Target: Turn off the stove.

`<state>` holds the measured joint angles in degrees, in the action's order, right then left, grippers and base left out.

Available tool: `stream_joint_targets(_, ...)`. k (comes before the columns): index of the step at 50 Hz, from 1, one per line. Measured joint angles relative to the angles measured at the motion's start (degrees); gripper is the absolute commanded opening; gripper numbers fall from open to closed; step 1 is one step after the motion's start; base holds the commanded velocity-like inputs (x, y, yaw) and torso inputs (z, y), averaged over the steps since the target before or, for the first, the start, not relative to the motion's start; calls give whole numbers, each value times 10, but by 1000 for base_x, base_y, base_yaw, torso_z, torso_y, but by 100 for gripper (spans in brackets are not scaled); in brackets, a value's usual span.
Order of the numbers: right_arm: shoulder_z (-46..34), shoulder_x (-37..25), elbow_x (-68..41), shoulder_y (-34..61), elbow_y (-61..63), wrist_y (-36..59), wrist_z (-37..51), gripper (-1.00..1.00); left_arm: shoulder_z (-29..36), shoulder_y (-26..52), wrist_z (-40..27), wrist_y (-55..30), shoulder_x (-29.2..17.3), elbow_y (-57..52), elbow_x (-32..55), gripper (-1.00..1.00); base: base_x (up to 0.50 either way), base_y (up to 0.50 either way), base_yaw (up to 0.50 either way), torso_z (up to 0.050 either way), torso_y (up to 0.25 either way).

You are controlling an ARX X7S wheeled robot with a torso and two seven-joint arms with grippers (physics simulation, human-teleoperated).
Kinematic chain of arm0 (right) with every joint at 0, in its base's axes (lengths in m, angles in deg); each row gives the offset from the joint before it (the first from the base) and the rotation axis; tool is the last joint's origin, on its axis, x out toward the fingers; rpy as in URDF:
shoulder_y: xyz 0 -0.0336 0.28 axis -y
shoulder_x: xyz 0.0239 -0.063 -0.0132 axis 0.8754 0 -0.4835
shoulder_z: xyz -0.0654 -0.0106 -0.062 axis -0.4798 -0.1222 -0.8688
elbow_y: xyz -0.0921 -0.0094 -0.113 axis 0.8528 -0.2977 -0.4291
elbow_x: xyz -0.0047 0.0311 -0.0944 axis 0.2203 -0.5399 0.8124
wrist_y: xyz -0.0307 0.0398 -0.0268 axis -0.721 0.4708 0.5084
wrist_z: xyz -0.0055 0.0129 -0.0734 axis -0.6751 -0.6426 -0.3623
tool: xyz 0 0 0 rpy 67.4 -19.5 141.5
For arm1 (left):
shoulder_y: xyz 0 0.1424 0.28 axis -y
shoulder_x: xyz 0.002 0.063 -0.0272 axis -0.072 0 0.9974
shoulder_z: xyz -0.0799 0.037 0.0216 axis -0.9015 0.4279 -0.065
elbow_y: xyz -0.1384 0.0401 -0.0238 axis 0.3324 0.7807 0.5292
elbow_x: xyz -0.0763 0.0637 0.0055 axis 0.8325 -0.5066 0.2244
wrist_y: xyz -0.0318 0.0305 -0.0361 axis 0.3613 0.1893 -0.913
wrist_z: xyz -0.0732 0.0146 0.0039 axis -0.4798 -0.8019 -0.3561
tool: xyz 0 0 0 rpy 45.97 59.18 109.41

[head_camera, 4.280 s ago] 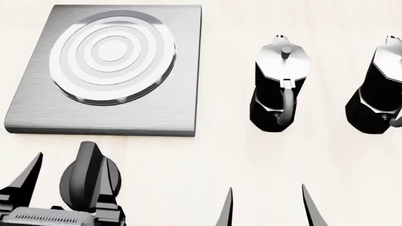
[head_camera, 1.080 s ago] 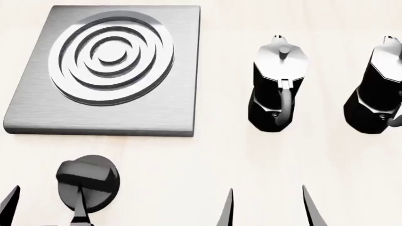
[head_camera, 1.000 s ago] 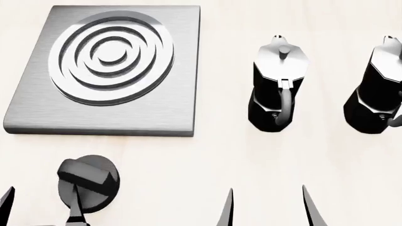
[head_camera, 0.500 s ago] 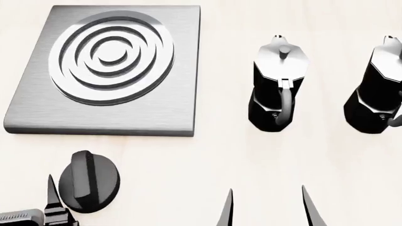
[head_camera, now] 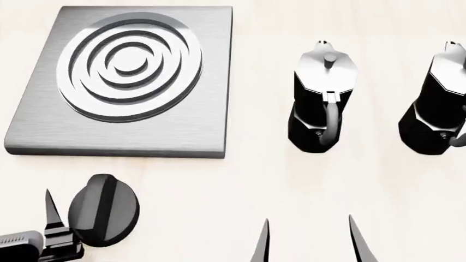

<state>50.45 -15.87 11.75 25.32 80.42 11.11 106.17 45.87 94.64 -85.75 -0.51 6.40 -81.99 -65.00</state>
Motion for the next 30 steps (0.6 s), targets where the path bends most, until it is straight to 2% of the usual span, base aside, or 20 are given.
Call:
stream_joint_targets(12, -2, -1, -1, 1, -3, -1, 0, 100, -3, -13, -18, 0, -9, -41, -16, 100, 0, 0, 0, 0, 0)
stream_joint_targets(30, -2, -4, -2, 3, -5, -9, 2, 100, 5, -31, 3, -15, -33, -118, 8, 100, 0, 0, 0, 0, 0)
